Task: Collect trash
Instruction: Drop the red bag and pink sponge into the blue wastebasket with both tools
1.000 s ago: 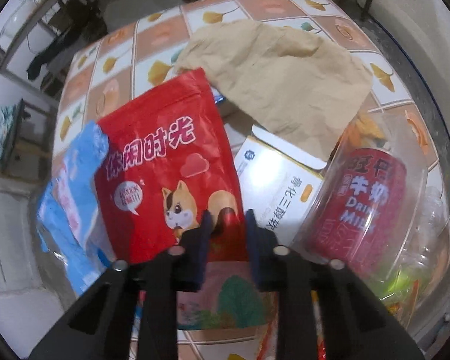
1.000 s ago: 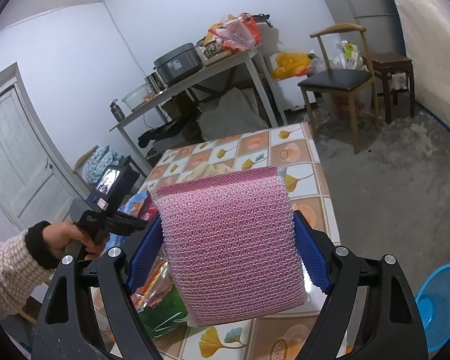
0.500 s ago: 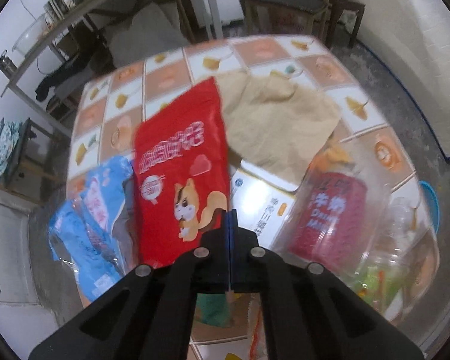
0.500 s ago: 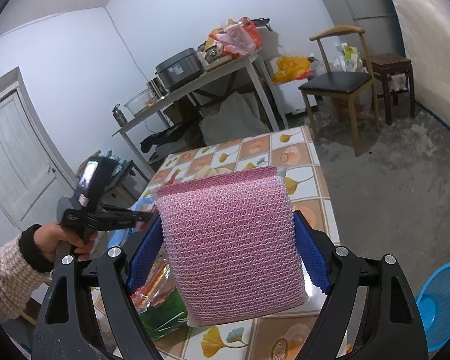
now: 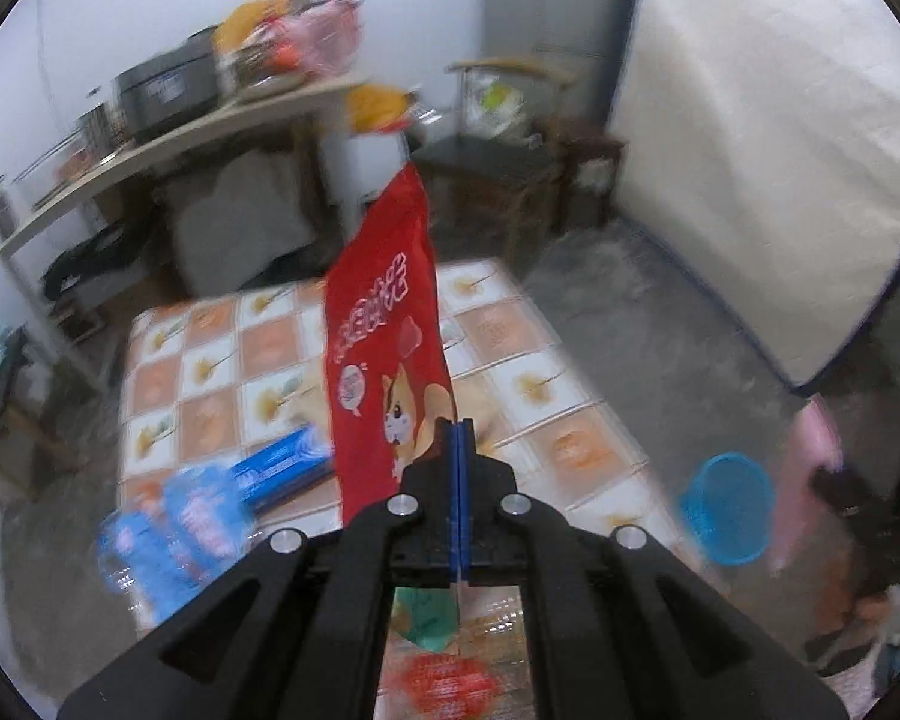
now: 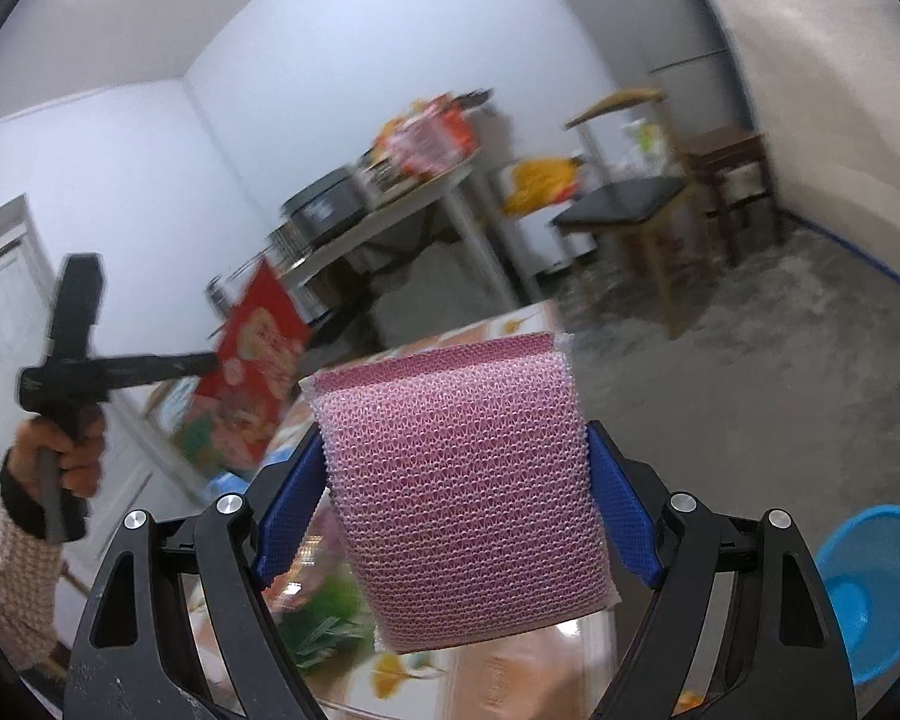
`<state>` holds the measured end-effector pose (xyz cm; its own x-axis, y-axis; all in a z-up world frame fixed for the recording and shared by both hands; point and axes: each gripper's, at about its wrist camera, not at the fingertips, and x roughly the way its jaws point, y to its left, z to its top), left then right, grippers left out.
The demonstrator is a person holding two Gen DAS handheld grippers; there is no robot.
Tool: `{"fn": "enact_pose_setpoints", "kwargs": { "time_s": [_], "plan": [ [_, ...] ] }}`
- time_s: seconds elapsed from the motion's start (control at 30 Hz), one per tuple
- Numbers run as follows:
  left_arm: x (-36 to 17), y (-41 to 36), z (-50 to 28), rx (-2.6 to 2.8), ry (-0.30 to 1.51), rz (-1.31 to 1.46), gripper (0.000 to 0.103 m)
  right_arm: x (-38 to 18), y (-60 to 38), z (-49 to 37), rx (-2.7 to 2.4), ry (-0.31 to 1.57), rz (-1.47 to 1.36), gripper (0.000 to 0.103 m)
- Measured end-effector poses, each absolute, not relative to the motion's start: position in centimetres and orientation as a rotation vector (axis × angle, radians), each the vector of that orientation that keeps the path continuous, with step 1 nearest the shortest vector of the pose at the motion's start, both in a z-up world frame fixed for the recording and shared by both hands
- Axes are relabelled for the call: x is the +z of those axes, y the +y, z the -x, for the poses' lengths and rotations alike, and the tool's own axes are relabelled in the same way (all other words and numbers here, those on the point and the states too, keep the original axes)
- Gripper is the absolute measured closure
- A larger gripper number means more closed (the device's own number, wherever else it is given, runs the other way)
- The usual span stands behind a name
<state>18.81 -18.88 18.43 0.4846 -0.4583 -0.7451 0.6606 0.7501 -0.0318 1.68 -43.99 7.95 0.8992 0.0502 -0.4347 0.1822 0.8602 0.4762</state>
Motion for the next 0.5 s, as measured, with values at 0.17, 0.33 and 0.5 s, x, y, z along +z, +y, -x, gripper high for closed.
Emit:
{"fn": "enact_pose_setpoints", "kwargs": {
  "time_s": [0.17,0.33,0.5],
  "plan": [
    [19.4,-27.2,-15.0,-0.934,0.818,-0.234,0.103,5.7,-49.3,4.6,-0.271,0.462,-0.632,0.025],
    [13.9,-39.6,-10.7,-1.182,1.007,-0.246,0.103,-0.1,-55.1,11.6,-0.496,0.522,-0.838,0.025],
    [3.8,-50.2,-7.1,-1.272,1.306,-0.247,0.103,-7.1,-59.7,15.2,-0.628,0.578,-1.056,0.025]
  ]
}}
